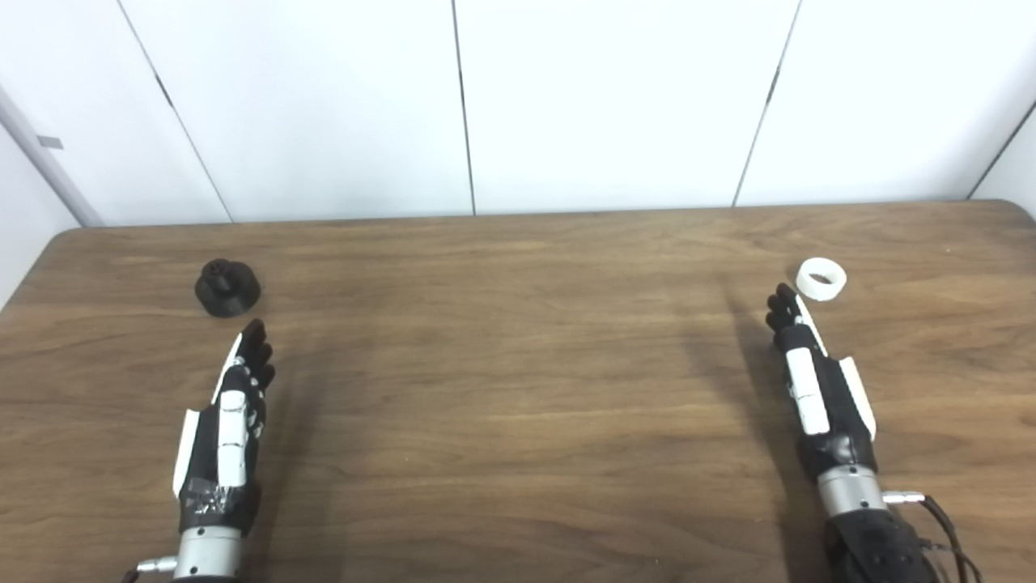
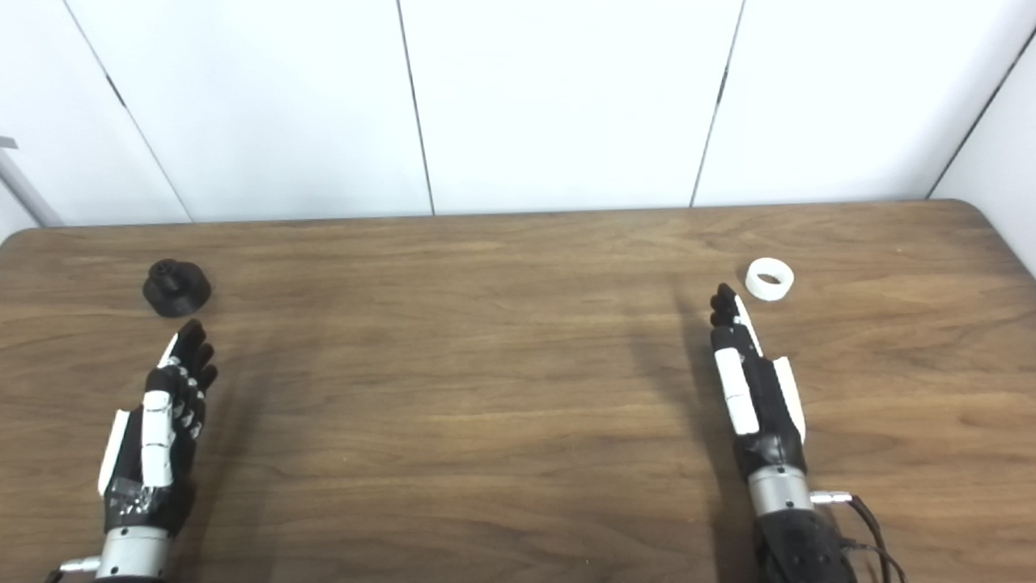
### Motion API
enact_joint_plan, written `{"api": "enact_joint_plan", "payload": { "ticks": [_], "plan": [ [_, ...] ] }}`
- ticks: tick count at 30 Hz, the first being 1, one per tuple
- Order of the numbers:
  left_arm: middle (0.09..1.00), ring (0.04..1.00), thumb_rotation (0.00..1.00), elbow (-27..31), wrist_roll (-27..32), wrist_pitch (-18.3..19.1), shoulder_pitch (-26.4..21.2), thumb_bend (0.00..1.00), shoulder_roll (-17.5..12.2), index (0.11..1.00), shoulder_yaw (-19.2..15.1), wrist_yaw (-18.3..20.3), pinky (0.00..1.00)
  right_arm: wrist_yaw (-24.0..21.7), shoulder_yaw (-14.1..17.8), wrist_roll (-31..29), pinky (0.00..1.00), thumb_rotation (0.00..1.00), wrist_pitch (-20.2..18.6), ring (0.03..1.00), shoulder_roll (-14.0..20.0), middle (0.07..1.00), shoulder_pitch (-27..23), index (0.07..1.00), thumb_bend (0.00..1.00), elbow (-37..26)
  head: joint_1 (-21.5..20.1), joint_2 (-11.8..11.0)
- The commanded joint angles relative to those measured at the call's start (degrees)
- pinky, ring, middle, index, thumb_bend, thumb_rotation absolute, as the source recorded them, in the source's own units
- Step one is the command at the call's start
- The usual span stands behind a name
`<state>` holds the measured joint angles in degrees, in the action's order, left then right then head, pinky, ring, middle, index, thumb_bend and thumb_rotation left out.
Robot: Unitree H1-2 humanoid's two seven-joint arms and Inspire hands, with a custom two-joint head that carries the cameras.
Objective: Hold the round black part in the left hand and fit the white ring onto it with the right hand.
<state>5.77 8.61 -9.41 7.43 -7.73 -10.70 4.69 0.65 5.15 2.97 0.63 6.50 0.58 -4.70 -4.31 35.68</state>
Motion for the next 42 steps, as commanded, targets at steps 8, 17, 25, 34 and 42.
{"api": "enact_joint_plan", "payload": {
  "ticks": [8, 17, 25, 34, 42],
  "plan": [
    [1.000, 1.000, 0.99, -0.83, 0.25, -0.21, 0.78, 0.50, -0.60, 0.978, -0.03, 0.04, 1.00, 0.69, -0.03, 0.18, 1.00, 1.00, 0.00, 0.961, -0.51, 0.957, -0.47, 0.974, 0.59, -2.61, -0.36, 0.43],
    [1.000, 1.000, 0.99, -0.73, -0.91, -0.72, 0.79, 0.48, -0.35, 0.978, 0.29, -0.30, 1.00, 0.28, 0.10, -0.23, 1.00, 1.00, -0.24, 0.964, -0.08, 0.960, -0.35, 0.976, 0.61, -2.52, 3.07, -0.70],
    [1.000, 1.000, 0.98, -3.34, -2.55, -3.66, 0.87, 0.49, 1.22, 0.967, 1.37, -0.84, 1.00, -0.69, 0.72, -1.93, 1.00, 1.00, 1.21, 0.970, 1.31, 0.961, 0.04, 0.974, 0.54, -0.65, 11.41, -4.58],
    [0.999, 1.000, 0.92, -6.17, -5.10, -6.99, 0.56, 0.42, 3.66, 0.945, 2.72, -2.47, 1.00, -2.05, 1.00, -4.30, 1.00, 1.00, 3.41, 0.993, 2.61, 0.976, -0.03, 0.991, 0.44, 1.56, 18.82, -8.84],
    [1.000, 1.000, 0.91, -7.22, -6.77, -6.86, 0.23, 0.43, 4.60, 0.943, 3.45, -3.17, 1.00, -2.56, 0.65, -4.97, 1.00, 1.00, 1.91, 1.000, 2.75, 0.984, -0.11, 1.000, 0.44, 0.58, 20.60, -10.47]
  ]
}}
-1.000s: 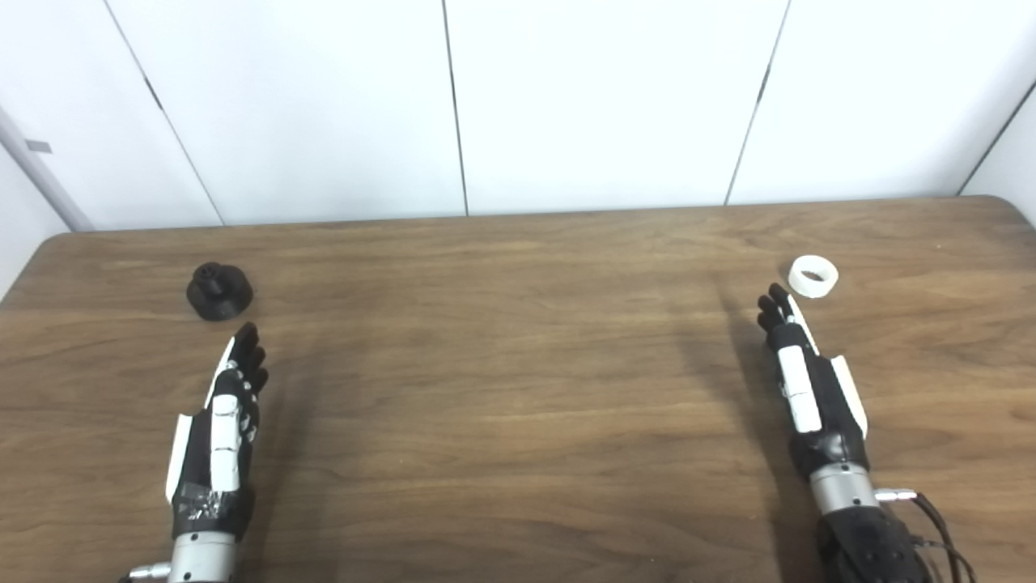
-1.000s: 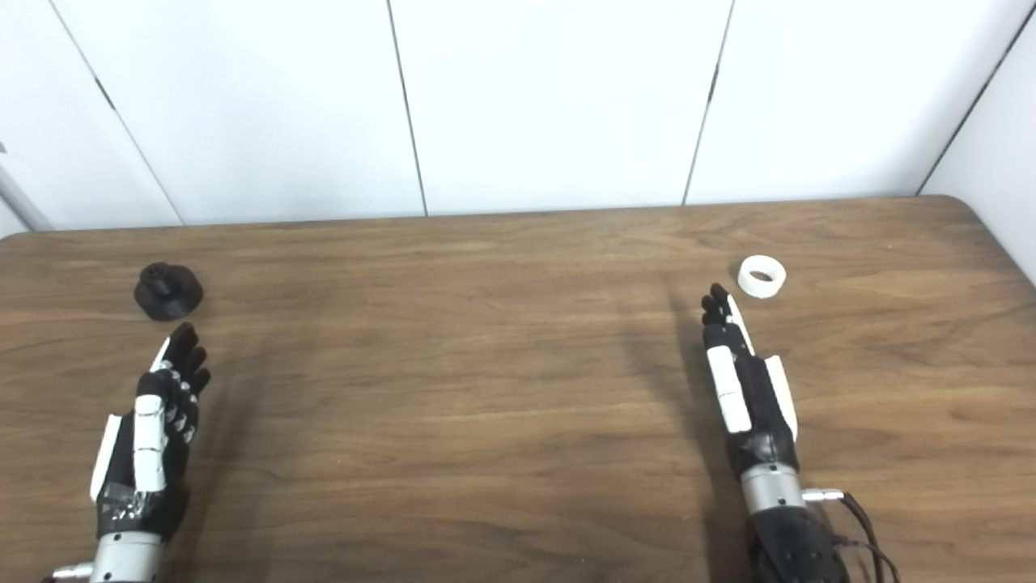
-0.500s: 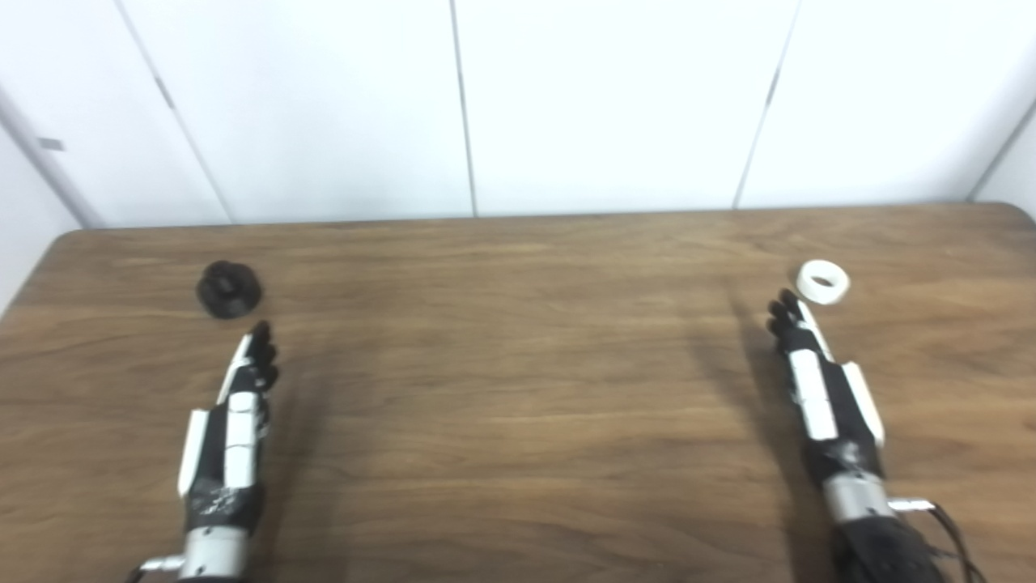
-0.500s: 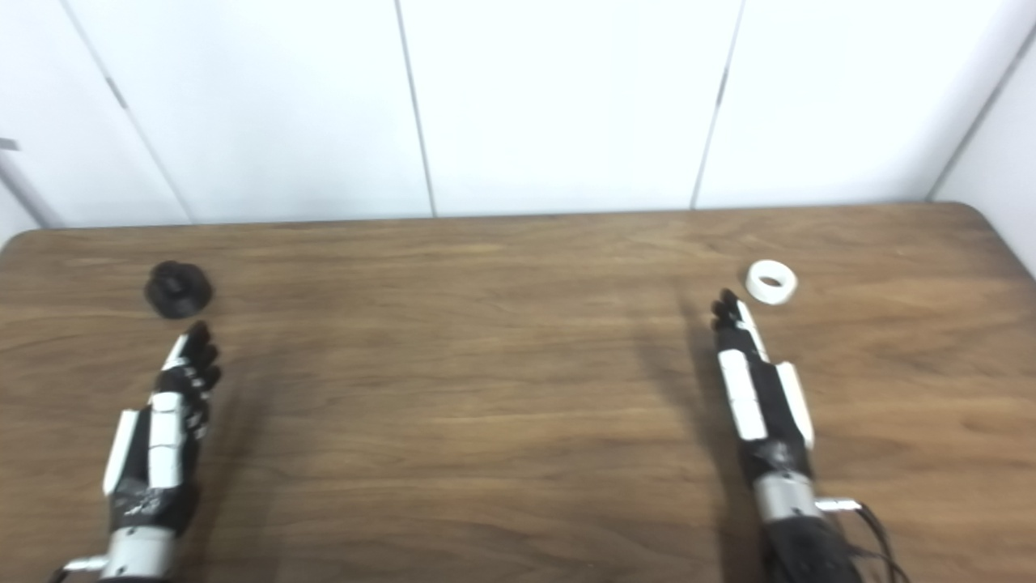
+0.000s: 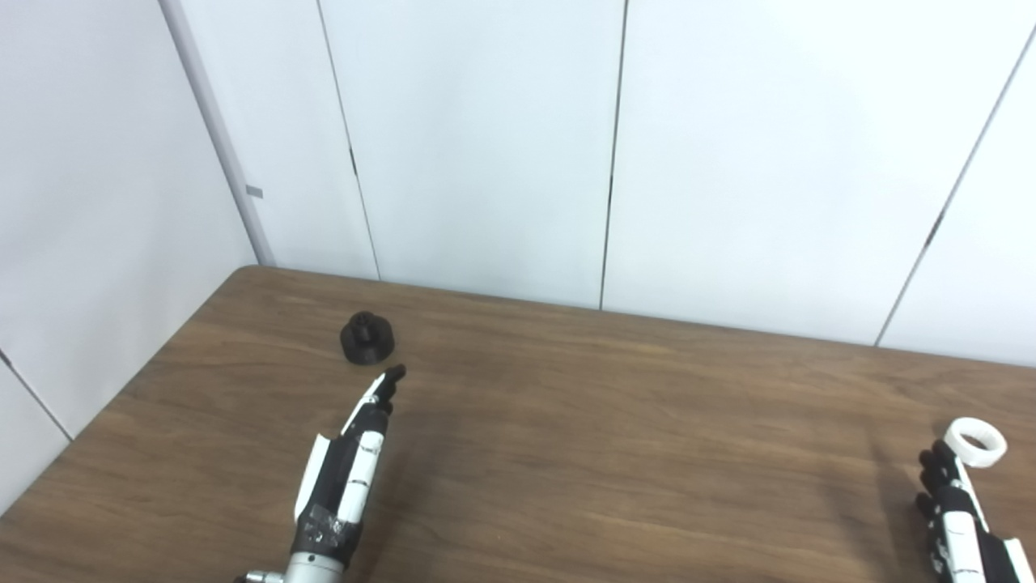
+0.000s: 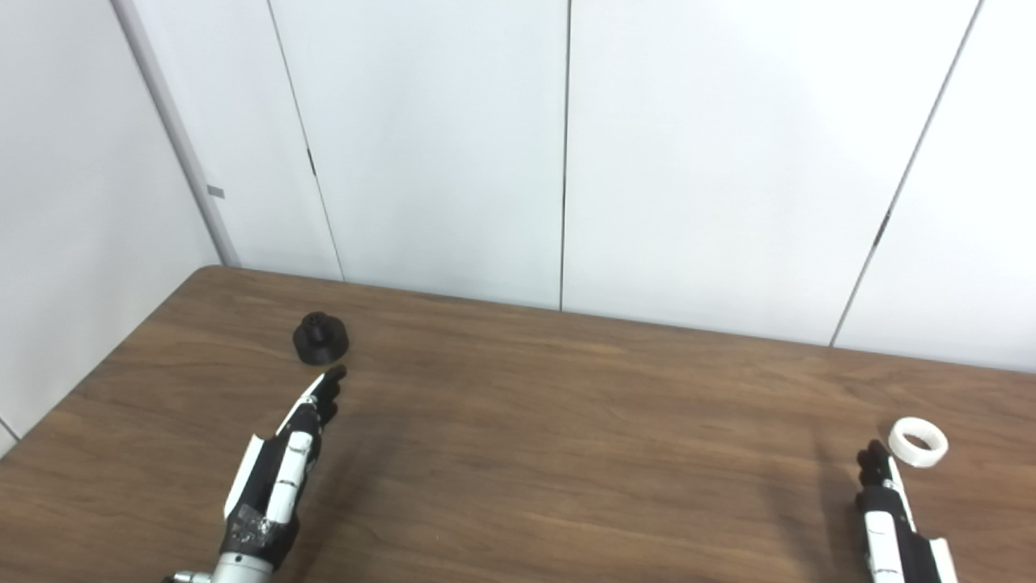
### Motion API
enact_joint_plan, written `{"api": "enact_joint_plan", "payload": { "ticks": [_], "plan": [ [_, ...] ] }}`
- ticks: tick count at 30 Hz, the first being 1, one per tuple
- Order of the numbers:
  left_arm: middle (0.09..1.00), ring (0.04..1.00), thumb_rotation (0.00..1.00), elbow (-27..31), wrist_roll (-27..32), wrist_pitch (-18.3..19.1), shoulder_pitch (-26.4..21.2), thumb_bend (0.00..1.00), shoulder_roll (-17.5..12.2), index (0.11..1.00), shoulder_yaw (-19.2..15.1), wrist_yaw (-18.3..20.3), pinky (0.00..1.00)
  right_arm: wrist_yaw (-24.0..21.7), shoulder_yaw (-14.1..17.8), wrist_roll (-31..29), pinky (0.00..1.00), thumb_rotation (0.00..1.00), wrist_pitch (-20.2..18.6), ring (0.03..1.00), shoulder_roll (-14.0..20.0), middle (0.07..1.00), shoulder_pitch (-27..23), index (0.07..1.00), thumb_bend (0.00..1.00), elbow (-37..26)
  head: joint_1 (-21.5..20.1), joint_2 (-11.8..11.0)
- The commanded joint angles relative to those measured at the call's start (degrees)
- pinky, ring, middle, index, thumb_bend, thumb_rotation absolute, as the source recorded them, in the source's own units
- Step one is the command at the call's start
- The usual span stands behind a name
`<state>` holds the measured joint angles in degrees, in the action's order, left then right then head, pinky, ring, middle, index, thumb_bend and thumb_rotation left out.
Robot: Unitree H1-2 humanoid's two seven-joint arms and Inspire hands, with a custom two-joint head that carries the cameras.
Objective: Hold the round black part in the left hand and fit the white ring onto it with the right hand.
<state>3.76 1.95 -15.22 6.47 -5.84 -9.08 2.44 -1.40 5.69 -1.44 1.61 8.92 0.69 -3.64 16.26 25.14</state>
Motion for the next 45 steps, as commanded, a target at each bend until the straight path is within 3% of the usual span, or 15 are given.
{"api": "enact_joint_plan", "payload": {
  "ticks": [1, 10, 16, 24, 28, 31, 45],
  "plan": [
    [1.000, 1.000, 0.91, -5.43, -0.33, -1.20, 1.09, 0.44, 2.80, 0.943, 1.83, -1.03, 1.00, -0.65, 0.00, -0.56, 1.00, 1.00, 1.01, 1.000, 0.39, 0.984, -0.24, 1.000, 0.44, -0.53, 0.02, 0.10],
    [1.000, 1.000, 0.84, -7.33, -1.74, -1.71, 0.37, 0.50, 2.73, 0.948, 1.95, -1.79, 1.00, -0.59, -0.36, 0.25, 1.00, 1.00, 0.06, 1.000, 0.24, 0.991, -0.54, 1.000, 0.44, -0.62, -0.70, -0.15],
    [0.993, 1.000, 0.56, -6.45, -7.26, -2.32, 0.21, 0.57, 2.92, 0.951, 1.82, -5.06, 1.00, -0.27, -0.56, 1.09, 1.00, 1.00, -0.56, 1.000, 0.29, 0.979, -0.64, 1.000, 0.42, -1.09, -1.16, 0.22],
    [0.963, 0.999, 0.34, 1.24, -12.60, 5.66, -0.15, 0.82, 2.85, 0.924, 0.50, -8.41, 1.00, 0.36, -0.55, 1.61, 1.00, 1.00, -2.19, 1.000, -0.34, 0.970, -0.33, 1.000, 0.37, -2.41, -1.25, 0.63],
    [0.954, 0.999, 0.31, 2.46, -15.14, 8.17, -2.72, 0.95, -0.52, 0.905, -1.01, -8.90, 1.00, 0.48, -0.72, 2.19, 1.00, 1.00, -2.44, 1.000, -0.25, 0.969, -0.28, 1.000, 0.36, -2.87, -1.17, 0.72],
    [0.952, 0.996, 0.33, 3.38, -18.75, 11.46, -4.65, 0.98, -2.93, 0.900, -1.69, -9.58, 1.00, 0.53, -0.78, 2.43, 1.00, 1.00, -2.84, 1.000, -0.34, 0.969, -0.23, 1.000, 0.35, -3.20, -0.98, 0.79],
    [0.956, 1.000, 0.34, 1.00, -24.39, 17.58, -12.34, 1.00, -12.44, 0.867, -3.40, -10.74, 1.00, 1.17, -1.41, 3.88, 1.00, 1.00, -4.36, 0.984, -0.52, 0.965, 0.04, 1.000, 0.32, -4.47, -1.26, 1.37]
  ]
}}
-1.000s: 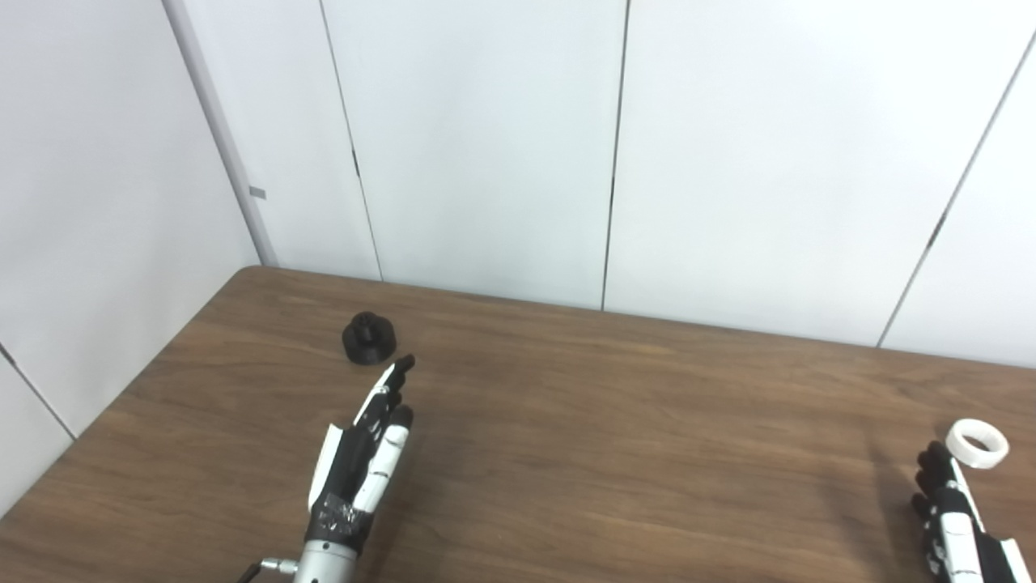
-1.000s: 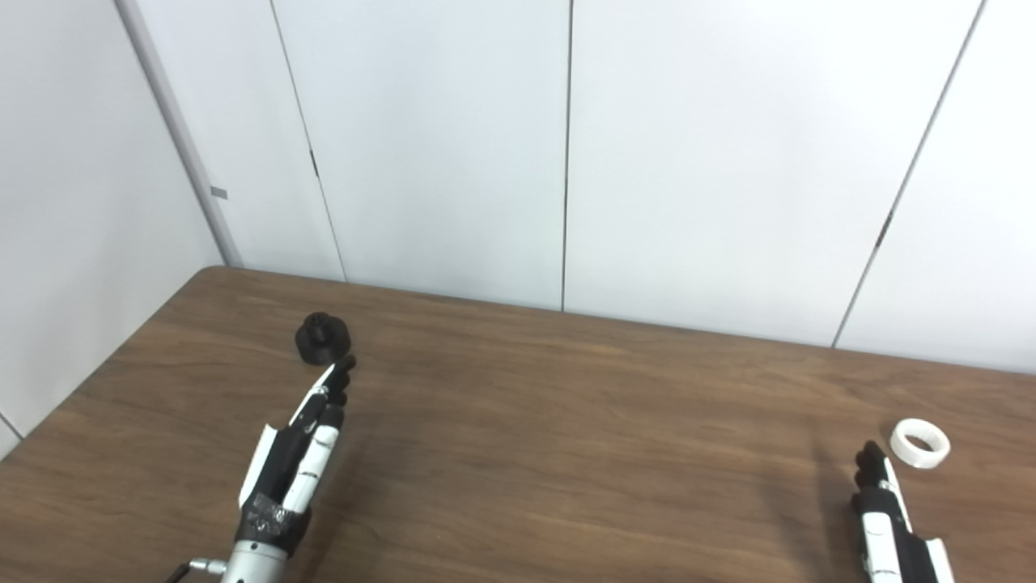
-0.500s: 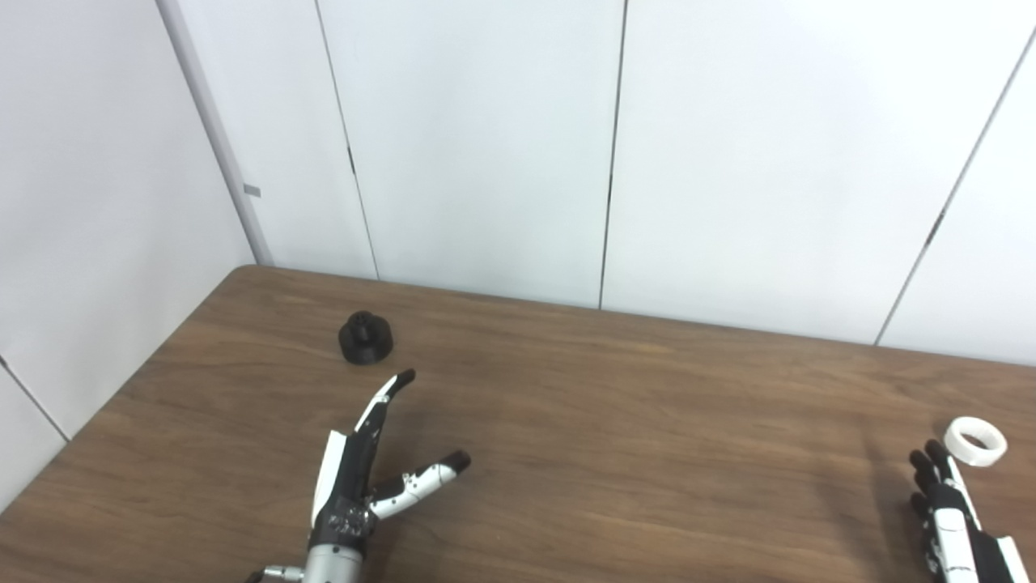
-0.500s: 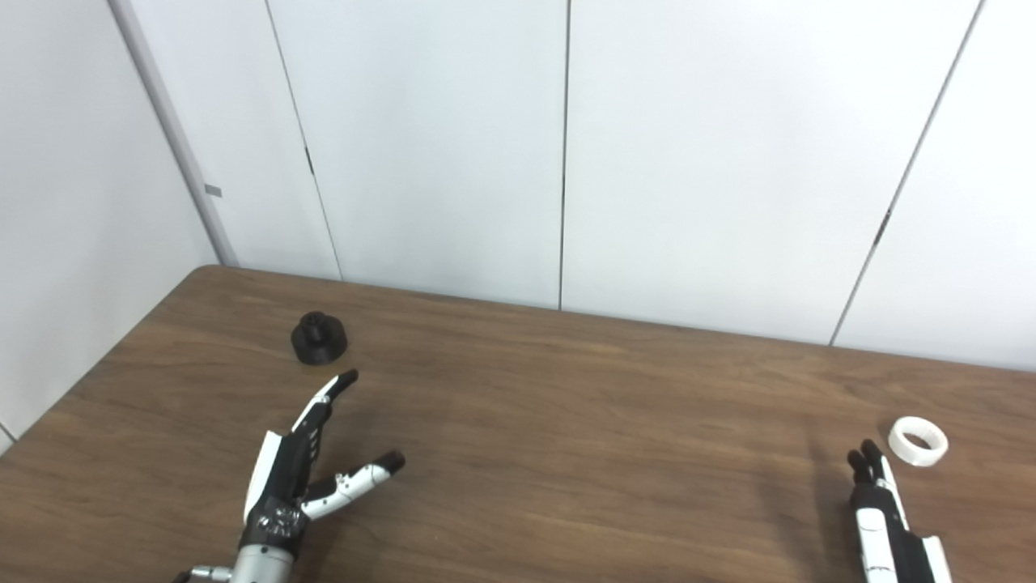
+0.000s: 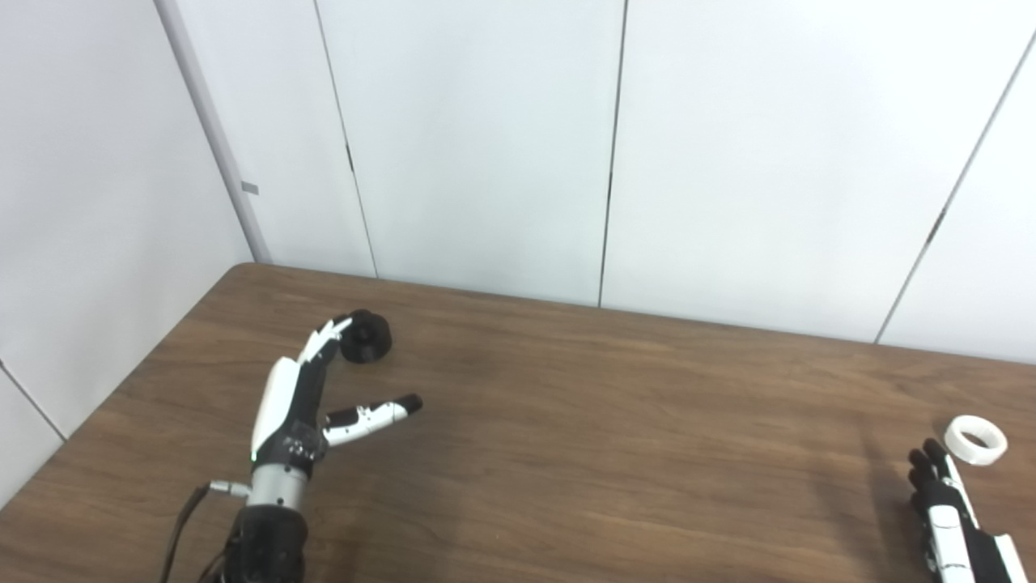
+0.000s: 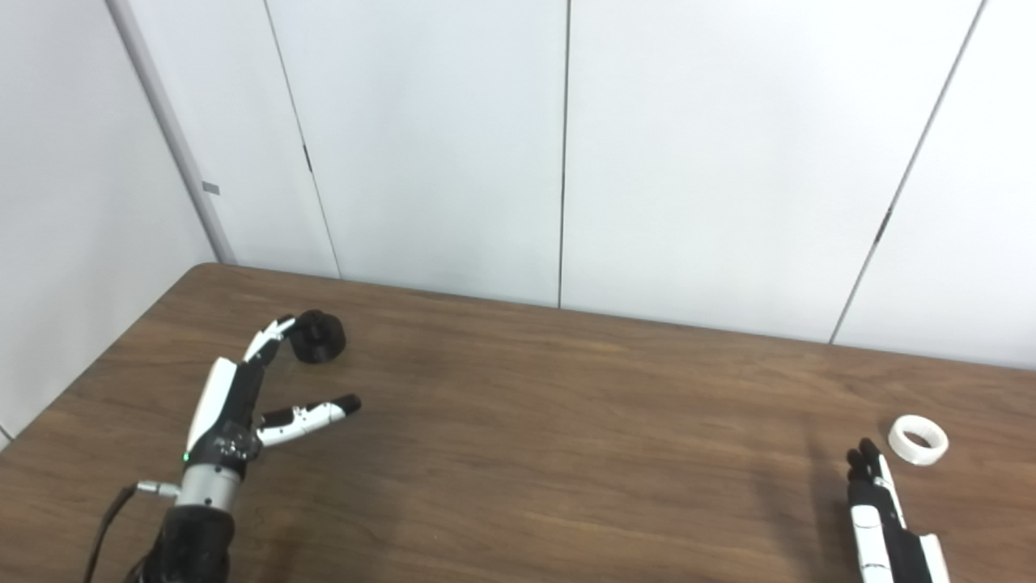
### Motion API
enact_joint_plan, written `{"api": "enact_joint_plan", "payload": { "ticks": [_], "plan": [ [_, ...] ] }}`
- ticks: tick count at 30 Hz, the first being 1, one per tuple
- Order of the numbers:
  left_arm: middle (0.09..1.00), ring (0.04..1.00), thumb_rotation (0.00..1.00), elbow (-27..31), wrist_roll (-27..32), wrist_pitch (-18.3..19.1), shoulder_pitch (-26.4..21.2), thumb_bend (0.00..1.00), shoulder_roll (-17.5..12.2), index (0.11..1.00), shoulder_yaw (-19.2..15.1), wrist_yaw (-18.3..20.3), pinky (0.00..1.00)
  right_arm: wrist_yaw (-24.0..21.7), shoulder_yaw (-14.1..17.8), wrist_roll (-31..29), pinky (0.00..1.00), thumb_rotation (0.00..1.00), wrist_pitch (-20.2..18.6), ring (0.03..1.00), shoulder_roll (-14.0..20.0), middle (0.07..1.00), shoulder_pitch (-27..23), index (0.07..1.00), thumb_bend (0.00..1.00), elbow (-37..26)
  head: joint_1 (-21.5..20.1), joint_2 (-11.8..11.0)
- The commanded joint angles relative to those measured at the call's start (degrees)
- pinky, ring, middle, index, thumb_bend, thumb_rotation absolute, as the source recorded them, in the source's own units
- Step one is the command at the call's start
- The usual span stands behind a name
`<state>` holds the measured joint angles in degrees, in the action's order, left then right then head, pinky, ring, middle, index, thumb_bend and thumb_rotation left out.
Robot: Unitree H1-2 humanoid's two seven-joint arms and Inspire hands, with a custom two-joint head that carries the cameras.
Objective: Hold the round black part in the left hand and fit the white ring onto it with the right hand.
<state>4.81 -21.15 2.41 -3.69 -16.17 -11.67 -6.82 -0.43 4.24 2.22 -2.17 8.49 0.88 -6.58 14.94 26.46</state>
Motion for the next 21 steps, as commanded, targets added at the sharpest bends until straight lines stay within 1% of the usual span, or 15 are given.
{"api": "enact_joint_plan", "payload": {
  "ticks": [1, 6, 11, 15, 18, 21],
  "plan": [
    [0.956, 1.000, 0.34, -0.89, -1.68, 0.27, -2.89, 1.00, -2.89, 0.863, -0.91, -1.59, 1.00, 0.21, 0.02, 0.27, 1.00, 1.00, -0.83, 0.989, -0.15, 0.964, -0.10, 1.000, 0.33, -1.72, 0.09, 0.14],
    [0.956, 1.000, 0.34, -4.66, -3.36, 1.47, -5.58, 1.00, -5.46, 0.849, -0.90, -2.51, 1.00, 0.09, -0.05, 0.03, 1.00, 1.00, -0.66, 0.996, -0.39, 0.962, 0.09, 1.000, 0.34, -2.09, -0.12, 0.30],
    [0.947, 1.000, 0.35, -9.61, -4.84, 2.64, -9.05, 1.00, -7.73, 0.841, -0.40, -3.72, 1.00, -0.10, -0.21, -0.34, 1.00, 1.00, -0.27, 0.998, -0.49, 0.961, 0.30, 1.000, 0.31, -2.25, -0.36, 0.48],
    [0.947, 1.000, 0.34, -12.54, -4.83, 3.12, -11.32, 1.00, -9.09, 0.839, 0.08, -3.52, 1.00, -0.15, -0.30, -0.46, 1.00, 1.00, -0.15, 0.994, -0.44, 0.961, 0.40, 1.000, 0.32, -2.26, -0.51, 0.67],
    [0.945, 1.000, 0.36, -15.15, -5.03, 3.31, -13.09, 1.00, -10.18, 0.841, 1.01, -3.38, 1.00, 0.02, -0.38, -0.18, 1.00, 1.00, 0.05, 0.986, -0.48, 0.958, 0.50, 1.000, 0.33, -2.26, -0.65, 0.82],
    [0.942, 1.000, 0.34, -17.34, -4.94, 4.01, -14.92, 1.00, -10.85, 0.841, 2.01, -3.04, 1.00, 0.41, -0.57, 0.78, 1.00, 1.00, -0.04, 0.971, -0.49, 0.953, 0.56, 0.999, 0.34, -2.32, -0.80, 1.00]
  ]
}}
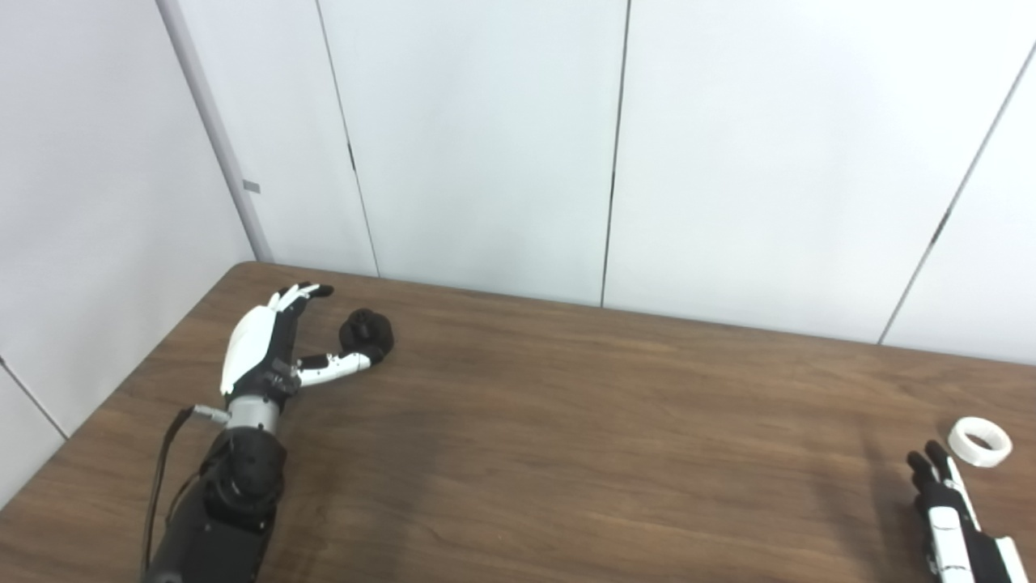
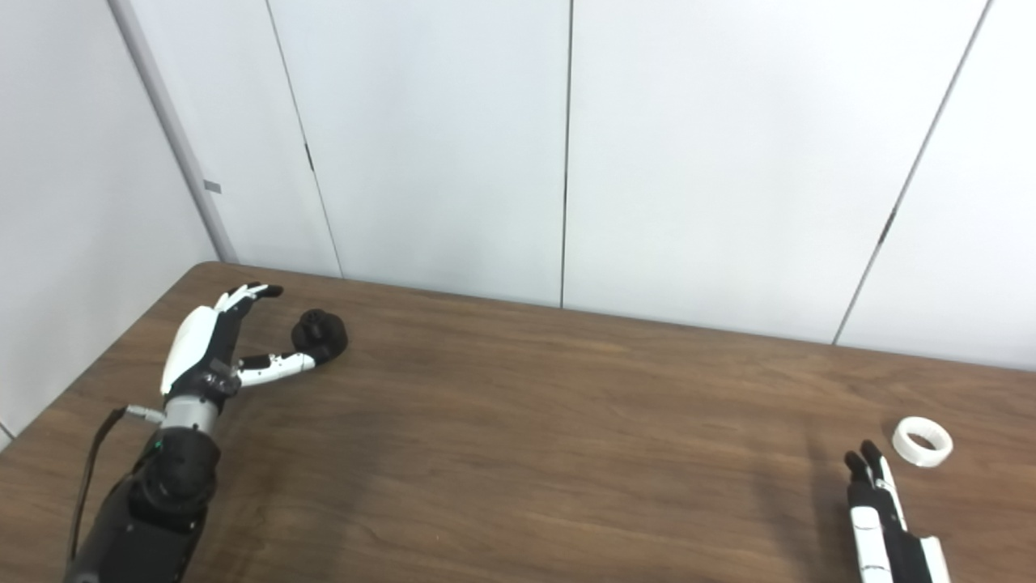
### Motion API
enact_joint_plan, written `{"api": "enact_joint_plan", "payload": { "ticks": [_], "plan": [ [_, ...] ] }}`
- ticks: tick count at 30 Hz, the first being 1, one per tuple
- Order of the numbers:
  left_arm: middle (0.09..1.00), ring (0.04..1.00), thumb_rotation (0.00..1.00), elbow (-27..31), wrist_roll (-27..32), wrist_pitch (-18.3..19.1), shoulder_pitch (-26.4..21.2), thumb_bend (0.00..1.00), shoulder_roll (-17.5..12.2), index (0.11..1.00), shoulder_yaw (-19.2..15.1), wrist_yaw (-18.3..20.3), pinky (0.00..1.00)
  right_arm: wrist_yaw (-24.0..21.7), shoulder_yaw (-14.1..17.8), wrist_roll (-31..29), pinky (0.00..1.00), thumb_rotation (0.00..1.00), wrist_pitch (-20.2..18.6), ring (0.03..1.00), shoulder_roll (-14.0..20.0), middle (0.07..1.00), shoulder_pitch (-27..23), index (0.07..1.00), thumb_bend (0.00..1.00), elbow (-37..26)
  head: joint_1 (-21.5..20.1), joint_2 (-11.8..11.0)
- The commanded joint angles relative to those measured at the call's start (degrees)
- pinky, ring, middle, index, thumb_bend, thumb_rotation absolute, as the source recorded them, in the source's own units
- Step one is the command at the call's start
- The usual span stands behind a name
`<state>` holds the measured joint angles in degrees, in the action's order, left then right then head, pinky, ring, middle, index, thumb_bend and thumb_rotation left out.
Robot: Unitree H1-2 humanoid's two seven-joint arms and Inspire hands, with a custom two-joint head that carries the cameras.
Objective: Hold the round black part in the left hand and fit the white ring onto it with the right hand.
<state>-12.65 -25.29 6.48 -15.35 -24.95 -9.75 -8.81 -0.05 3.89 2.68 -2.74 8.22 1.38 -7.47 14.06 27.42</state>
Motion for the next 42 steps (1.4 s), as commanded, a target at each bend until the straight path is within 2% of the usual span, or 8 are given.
{"api": "enact_joint_plan", "payload": {
  "ticks": [1, 5, 10, 13, 25, 31, 42],
  "plan": [
    [0.943, 1.000, 0.34, -0.68, -0.71, 0.57, -4.01, 1.00, -2.23, 0.839, 0.43, -0.72, 1.00, 0.12, -0.29, 0.57, 1.00, 1.00, 0.74, 0.969, -0.22, 0.949, 0.04, 0.996, 0.34, -1.37, 0.06, 0.14],
    [0.952, 1.000, 0.36, -3.46, -0.53, 2.56, -6.26, 1.00, -3.12, 0.842, 2.07, 0.75, 1.00, 0.10, -0.34, 0.77, 1.00, 1.00, 0.87, 0.967, -0.17, 0.946, 0.16, 0.995, 0.35, -1.27, -0.04, 0.27],
    [0.972, 1.000, 0.40, -6.73, -2.15, 5.45, -8.73, 1.00, -4.49, 0.857, 6.00, 2.62, 1.00, 0.05, -0.28, 0.42, 1.00, 1.00, 0.80, 0.960, -0.33, 0.950, 0.43, 0.998, 0.37, -1.73, -0.42, 0.54],
    [0.982, 1.000, 0.39, -9.20, -2.98, 5.99, -10.15, 1.00, -4.89, 0.856, 7.68, 2.41, 1.00, -0.17, -0.28, 0.01, 1.00, 1.00, 0.60, 0.983, -0.35, 0.956, 0.46, 1.000, 0.36, -1.96, -0.50, 0.64],
    [1.000, 1.000, 0.42, -17.58, -5.50, 7.94, -15.41, 1.00, -6.58, 0.864, 13.62, 2.71, 1.00, 0.09, -0.64, 1.10, 1.00, 1.00, 1.41, 0.969, -0.22, 0.949, 0.56, 0.996, 0.36, -1.50, -1.08, 0.71],
    [1.000, 1.000, 0.39, -20.36, -5.26, 7.70, -16.62, 1.00, -6.59, 0.855, 13.92, 0.91, 1.00, -0.17, -0.58, 1.00, 1.00, 1.00, 2.08, 0.960, -0.14, 0.947, 0.63, 0.996, 0.38, -0.94, -1.13, 0.77],
    [0.982, 1.000, 0.38, -21.82, -4.95, 7.49, -17.17, 1.00, -6.80, 0.844, 14.30, 0.50, 1.00, -0.61, -0.42, -0.04, 1.00, 1.00, 3.26, 0.960, -0.01, 0.950, 0.56, 0.997, 0.39, 0.44, -1.15, 0.85]
  ]
}}
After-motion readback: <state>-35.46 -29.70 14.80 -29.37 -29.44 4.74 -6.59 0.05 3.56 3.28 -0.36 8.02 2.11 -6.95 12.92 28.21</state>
